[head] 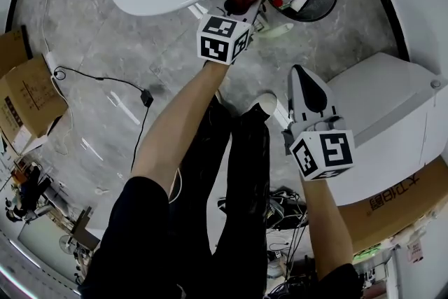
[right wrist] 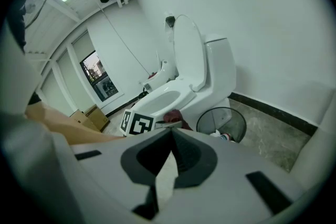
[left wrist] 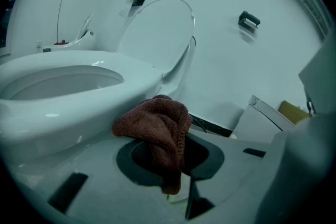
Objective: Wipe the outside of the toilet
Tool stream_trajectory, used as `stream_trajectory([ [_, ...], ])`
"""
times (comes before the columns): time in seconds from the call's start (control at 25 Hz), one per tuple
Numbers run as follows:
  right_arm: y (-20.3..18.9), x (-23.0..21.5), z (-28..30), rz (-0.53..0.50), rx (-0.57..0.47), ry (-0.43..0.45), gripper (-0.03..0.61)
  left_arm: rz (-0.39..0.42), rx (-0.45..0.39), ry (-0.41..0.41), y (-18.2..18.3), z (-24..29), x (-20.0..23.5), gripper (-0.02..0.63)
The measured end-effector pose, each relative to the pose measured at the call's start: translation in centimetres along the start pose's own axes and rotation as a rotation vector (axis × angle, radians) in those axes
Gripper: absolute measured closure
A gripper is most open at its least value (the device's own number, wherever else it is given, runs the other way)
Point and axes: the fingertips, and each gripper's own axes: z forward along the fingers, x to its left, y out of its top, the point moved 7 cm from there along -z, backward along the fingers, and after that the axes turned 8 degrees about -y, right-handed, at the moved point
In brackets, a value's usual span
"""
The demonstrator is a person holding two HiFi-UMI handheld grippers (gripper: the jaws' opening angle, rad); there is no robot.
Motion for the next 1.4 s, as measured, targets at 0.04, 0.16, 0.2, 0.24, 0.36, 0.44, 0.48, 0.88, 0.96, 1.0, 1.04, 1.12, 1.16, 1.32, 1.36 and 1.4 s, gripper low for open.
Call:
stream_trajectory([
  [0.04, 0.0, 0.5, 0.3, -0.007, 0.001, 0.007, 0.575, 0.004, 0.004, -0.002, -0.4, -0.9, -0.1, 0.531],
  [0.16, 0.0, 2.1, 1.2, -0.024, 0.009, 0.024, 0.575, 0.003, 0.016, 0.002, -2.0, -3.5, 0.2, 0.531],
  [0.2, 0.0, 2.8, 1.6, -0.035, 0.013, 0.033, 0.575, -0.005, 0.011, 0.01, -2.4, -4.5, 0.6, 0.531],
  [0.24, 0.0, 3.5, 1.9, -0.048, 0.018, 0.042, 0.575, -0.015, 0.006, 0.021, -2.9, -5.6, 1.1, 0.531],
  [0.36, -0.2, 5.4, 3.0, -0.087, 0.035, 0.068, 0.575, -0.044, 0.004, 0.061, -4.8, -8.9, 2.9, 0.531],
  [0.44, -0.6, 6.7, 3.7, -0.106, 0.043, 0.079, 0.576, -0.062, 0.009, 0.095, -6.2, -11.0, 4.4, 0.531],
  [0.48, -0.9, 7.3, 4.1, -0.115, 0.049, 0.083, 0.576, -0.074, 0.011, 0.117, -6.9, -12.1, 5.2, 0.531],
  [0.88, -6.4, 11.5, 9.1, -0.175, 0.163, 0.124, 0.575, -0.159, 0.02, 0.317, -11.8, -19.0, 13.5, 0.529],
  [0.96, -7.7, 11.8, 9.6, -0.172, 0.192, 0.115, 0.575, -0.193, 0.005, 0.37, -12.4, -19.7, 15.3, 0.529],
  [1.0, -8.2, 11.9, 9.7, -0.171, 0.202, 0.11, 0.575, -0.205, -0.007, 0.398, -12.5, -19.9, 16.3, 0.529],
  [1.04, -8.5, 11.9, 9.8, -0.17, 0.206, 0.104, 0.575, -0.208, -0.02, 0.42, -12.3, -20.1, 17.2, 0.529],
  [1.12, -8.6, 11.7, 10.0, -0.168, 0.203, 0.094, 0.575, -0.198, -0.048, 0.441, -11.5, -19.9, 18.6, 0.529],
  [1.16, -8.5, 11.5, 10.0, -0.164, 0.199, 0.089, 0.575, -0.19, -0.058, 0.439, -11.0, -19.7, 18.9, 0.529],
  [1.32, -8.2, 10.4, 9.6, -0.146, 0.19, 0.066, 0.576, -0.168, -0.059, 0.438, -10.9, -18.6, 18.4, 0.53],
  [1.36, -8.1, 10.1, 9.6, -0.145, 0.188, 0.063, 0.575, -0.165, -0.055, 0.437, -11.0, -18.3, 18.2, 0.531],
  [1.4, -8.0, 9.7, 9.6, -0.144, 0.186, 0.06, 0.575, -0.164, -0.048, 0.431, -11.1, -17.8, 17.9, 0.532],
])
